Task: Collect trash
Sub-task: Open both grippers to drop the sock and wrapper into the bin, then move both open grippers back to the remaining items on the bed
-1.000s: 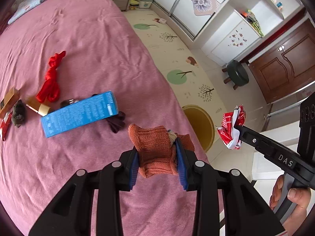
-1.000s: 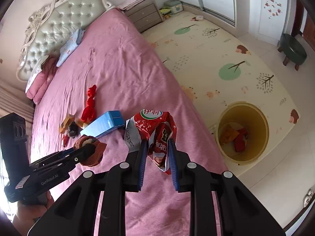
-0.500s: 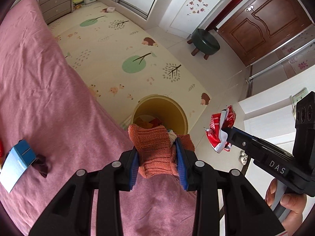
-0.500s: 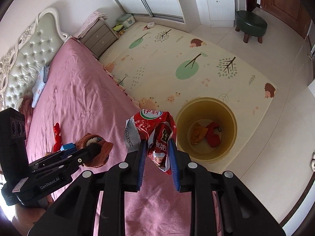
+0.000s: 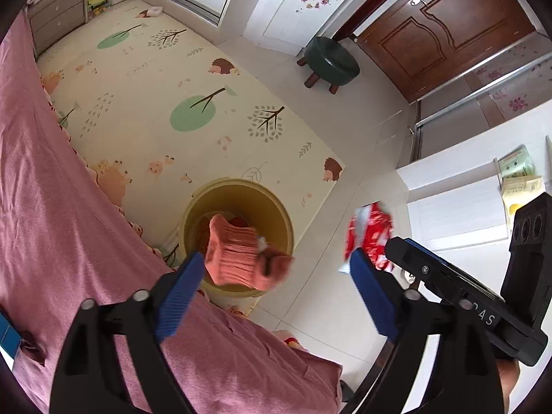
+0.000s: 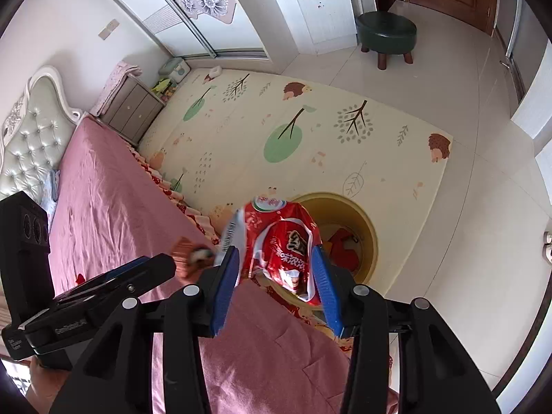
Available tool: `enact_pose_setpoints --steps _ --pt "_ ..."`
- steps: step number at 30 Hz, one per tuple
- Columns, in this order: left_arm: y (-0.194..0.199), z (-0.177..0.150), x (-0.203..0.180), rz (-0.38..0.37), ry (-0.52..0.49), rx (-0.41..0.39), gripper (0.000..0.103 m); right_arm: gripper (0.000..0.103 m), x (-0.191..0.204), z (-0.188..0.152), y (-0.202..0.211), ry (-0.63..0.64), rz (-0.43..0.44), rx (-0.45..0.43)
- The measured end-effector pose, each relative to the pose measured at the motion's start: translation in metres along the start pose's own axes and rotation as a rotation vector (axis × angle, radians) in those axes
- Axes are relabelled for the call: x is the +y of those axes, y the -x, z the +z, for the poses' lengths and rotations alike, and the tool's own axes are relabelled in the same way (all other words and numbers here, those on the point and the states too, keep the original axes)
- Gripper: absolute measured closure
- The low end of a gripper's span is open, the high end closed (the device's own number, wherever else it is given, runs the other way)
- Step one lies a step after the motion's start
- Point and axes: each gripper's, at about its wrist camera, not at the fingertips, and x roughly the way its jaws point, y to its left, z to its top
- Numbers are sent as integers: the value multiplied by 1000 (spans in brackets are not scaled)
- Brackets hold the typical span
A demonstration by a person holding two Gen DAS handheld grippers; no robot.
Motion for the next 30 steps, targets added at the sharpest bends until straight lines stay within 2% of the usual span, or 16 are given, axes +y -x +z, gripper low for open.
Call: enact_pose_setpoints --steps 9,18,24,30 --pt "10 -2 5 37 3 -10 15 58 9 -1 -2 13 32 13" --pt "53 -18 26 72 43 -59 15 58 59 -13 -2 106 96 54" --pt "90 -53 69 134 130 -88 15 54 112 -35 -4 211 150 102" --pt "129 -107 131 200 276 -106 15 50 174 -70 -12 330 212 172"
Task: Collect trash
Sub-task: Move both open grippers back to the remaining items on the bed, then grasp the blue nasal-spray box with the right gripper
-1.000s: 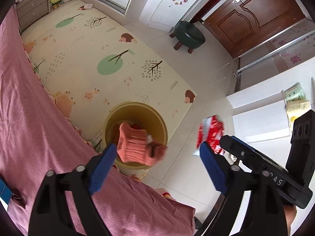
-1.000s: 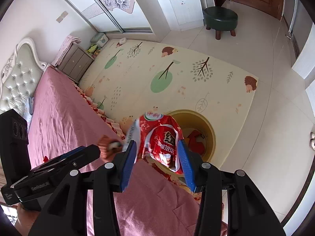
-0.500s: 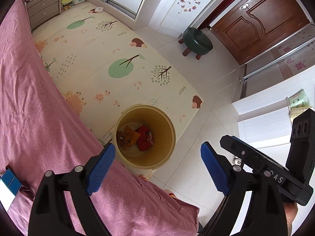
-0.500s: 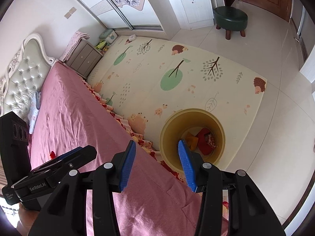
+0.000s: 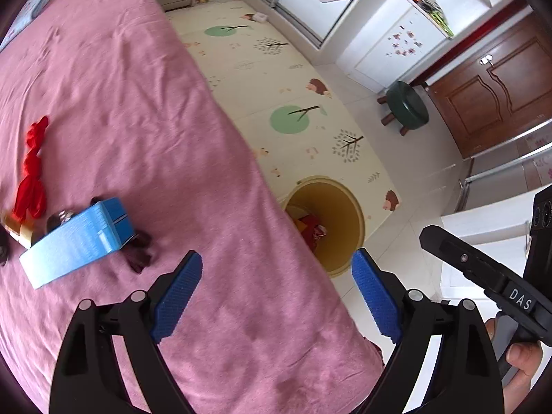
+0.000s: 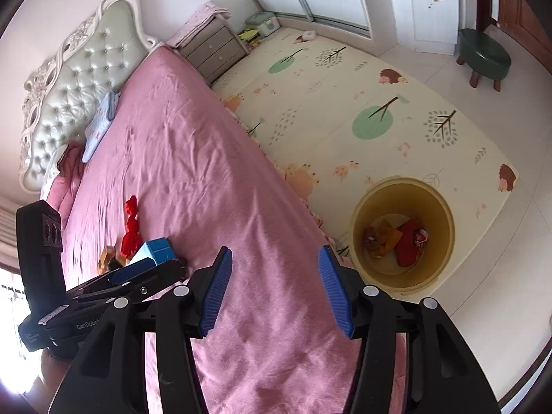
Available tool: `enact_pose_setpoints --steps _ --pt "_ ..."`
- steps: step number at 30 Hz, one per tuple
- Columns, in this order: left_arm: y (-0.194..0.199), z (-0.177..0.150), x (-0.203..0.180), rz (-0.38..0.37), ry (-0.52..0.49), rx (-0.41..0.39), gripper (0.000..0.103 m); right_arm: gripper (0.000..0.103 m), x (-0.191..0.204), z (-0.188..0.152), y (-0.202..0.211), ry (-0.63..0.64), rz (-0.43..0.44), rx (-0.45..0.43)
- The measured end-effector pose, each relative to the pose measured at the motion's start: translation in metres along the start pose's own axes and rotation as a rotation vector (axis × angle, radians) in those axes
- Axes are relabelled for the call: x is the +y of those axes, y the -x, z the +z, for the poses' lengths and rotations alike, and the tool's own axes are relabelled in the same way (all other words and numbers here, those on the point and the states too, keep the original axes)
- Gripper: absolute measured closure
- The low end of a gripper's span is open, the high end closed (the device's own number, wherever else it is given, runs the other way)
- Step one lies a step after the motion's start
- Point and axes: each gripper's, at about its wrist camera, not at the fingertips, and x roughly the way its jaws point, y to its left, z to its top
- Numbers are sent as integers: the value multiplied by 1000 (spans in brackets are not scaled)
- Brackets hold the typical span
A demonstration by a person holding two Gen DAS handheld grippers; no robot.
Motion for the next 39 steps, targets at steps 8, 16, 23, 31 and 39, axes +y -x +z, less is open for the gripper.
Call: enact_pose_setpoints --steps 8,16,23,31,39 --pt "44 -48 100 72 192 -32 15 44 95 -18 -36 164 59 77" --pt "77 -84 171 117 310 -61 15 33 170 -39 -68 228 80 123" --pt "89 -97 216 127 367 -66 15 21 207 -57 -98 193 55 144" --pt "84 -91 252 113 364 -46 15 15 222 -64 -143 22 33 185" --pt "70 -74 283 84 374 -26 15 15 221 -61 -186 -179 29 212"
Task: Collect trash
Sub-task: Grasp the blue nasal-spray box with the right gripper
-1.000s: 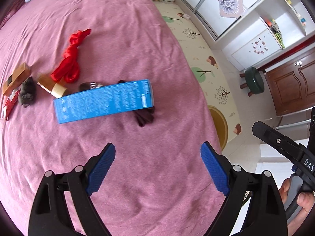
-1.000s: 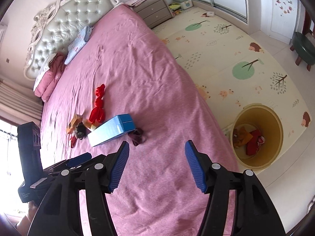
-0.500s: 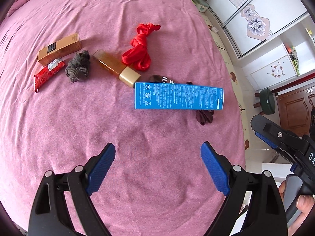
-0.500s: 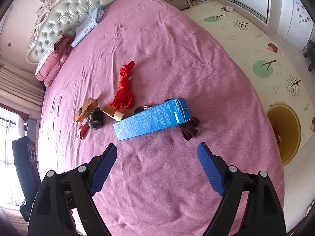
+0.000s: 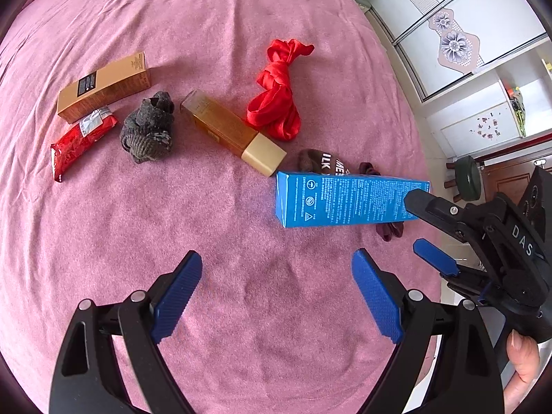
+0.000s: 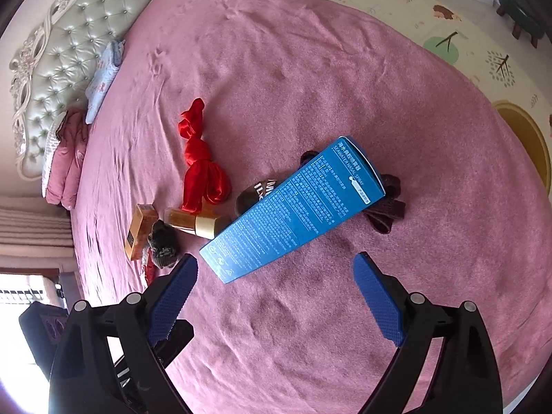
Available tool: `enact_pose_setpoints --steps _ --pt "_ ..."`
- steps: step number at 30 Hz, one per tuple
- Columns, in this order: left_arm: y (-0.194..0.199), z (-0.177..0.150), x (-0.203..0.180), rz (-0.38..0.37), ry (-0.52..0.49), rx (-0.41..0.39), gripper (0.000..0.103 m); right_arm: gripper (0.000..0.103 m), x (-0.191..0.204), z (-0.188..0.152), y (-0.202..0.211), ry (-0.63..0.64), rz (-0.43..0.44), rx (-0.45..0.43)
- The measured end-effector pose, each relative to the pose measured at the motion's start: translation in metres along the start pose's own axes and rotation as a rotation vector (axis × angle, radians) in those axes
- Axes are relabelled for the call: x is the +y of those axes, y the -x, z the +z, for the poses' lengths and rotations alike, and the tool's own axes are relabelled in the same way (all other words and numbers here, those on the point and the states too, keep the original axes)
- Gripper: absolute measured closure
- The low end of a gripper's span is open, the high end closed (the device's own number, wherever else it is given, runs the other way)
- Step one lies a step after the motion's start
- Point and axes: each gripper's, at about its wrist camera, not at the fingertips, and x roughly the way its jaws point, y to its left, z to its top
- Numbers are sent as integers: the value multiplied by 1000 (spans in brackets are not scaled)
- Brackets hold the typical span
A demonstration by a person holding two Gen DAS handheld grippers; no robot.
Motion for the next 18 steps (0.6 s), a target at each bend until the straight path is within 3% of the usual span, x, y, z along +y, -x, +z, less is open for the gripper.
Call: enact_pose_setpoints --steps 7,12,13,16,18 --pt "-17 21 14 -19 17 15 15 15 -21 10 -29 -291 -8 13" --pt "-26 32 25 -28 55 21 15 17 -20 16 -49 -381 -5 45" --pt "-27 34 27 -31 66 22 15 19 -19 17 -51 -385 -11 44" --pt "-32 39 31 -39 100 24 15 43 -14 20 -53 -338 -35 60" --pt "-35 42 32 -47 128 23 15 46 -8 22 -52 -286 -41 57"
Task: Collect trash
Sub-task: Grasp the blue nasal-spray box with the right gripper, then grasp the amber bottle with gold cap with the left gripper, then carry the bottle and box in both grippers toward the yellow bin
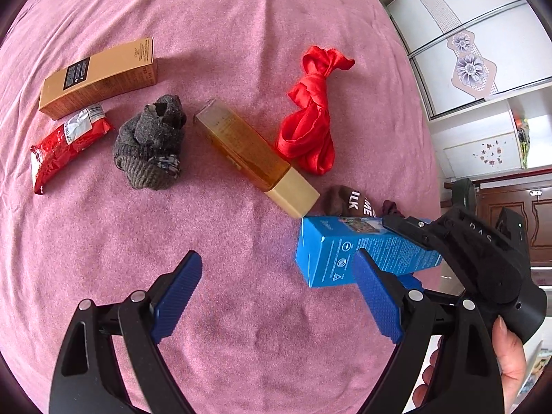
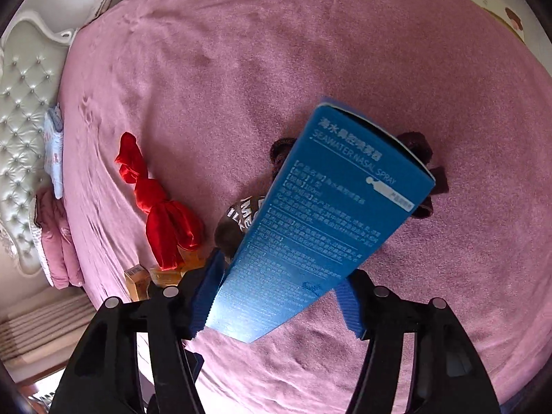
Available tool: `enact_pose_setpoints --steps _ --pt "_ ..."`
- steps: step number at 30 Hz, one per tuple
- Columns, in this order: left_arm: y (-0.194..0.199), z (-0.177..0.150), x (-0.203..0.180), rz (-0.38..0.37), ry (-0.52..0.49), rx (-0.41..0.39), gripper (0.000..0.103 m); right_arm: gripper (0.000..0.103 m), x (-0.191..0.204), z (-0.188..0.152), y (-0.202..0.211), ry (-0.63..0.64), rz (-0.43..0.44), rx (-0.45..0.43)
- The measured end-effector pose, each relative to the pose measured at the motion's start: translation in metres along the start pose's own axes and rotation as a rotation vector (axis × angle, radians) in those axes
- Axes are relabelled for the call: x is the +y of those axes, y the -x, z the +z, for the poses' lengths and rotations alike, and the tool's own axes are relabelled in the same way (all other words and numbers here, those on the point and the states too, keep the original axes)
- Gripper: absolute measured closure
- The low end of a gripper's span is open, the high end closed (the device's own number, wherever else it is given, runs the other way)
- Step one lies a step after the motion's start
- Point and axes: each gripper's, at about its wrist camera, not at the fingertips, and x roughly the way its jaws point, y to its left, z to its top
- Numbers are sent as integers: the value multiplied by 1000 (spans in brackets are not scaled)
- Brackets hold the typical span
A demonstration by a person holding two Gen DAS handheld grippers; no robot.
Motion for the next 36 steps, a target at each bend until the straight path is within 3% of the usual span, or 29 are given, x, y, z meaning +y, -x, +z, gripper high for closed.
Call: enact_pose_setpoints --steps 9,16,20,22,25,27,32,36 --pt "-21 14 2 9 213 1 15 56 33 -1 26 371 -45 -54" --pt "-41 37 -11 82 281 -32 16 56 40 3 27 460 -9 -20" --pt "-59 50 -10 150 310 -6 29 56 42 7 22 467 -5 2" --pt "-71 55 -6 145 339 27 41 56 44 9 19 471 -5 11" --pt "-78 56 -1 156 376 30 48 56 47 8 17 488 -4 22" --pt "-76 55 0 180 364 29 65 56 50 7 16 507 -2 28" --pt "-65 42 9 93 318 25 68 56 54 0 14 557 12 55" --pt "-50 21 10 70 255 39 69 56 52 -10 22 596 18 67"
